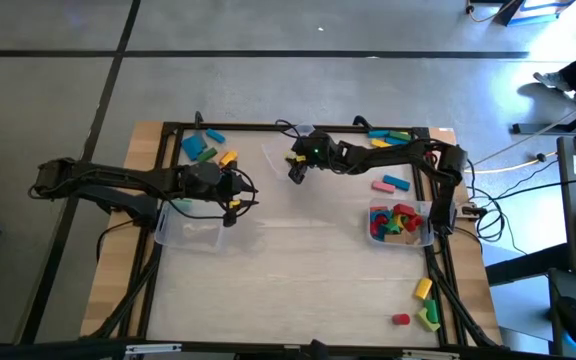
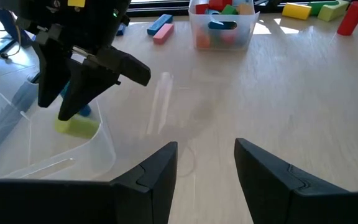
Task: Sort blocks by size
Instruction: Put the light green cylindrical block into the top transparent bin, then put the orange arch block into the bottom right transparent bin
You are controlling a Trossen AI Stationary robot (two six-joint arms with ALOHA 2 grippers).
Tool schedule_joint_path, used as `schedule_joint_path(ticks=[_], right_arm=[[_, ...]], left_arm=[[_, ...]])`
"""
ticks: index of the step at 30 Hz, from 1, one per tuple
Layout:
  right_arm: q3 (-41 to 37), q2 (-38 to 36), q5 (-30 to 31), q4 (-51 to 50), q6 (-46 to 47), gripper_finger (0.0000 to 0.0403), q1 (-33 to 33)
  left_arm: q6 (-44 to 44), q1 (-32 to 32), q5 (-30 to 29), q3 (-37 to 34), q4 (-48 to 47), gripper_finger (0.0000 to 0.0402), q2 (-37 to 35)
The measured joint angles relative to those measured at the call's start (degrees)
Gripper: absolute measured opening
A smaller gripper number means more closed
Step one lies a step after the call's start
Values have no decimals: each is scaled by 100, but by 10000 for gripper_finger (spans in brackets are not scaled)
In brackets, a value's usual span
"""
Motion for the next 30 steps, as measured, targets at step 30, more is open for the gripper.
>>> schedule_joint_path(ticks=[30], right_arm=[[0, -7, 0, 2, -14, 248, 0]], left_arm=[[209, 7, -98, 0, -362, 155, -128]])
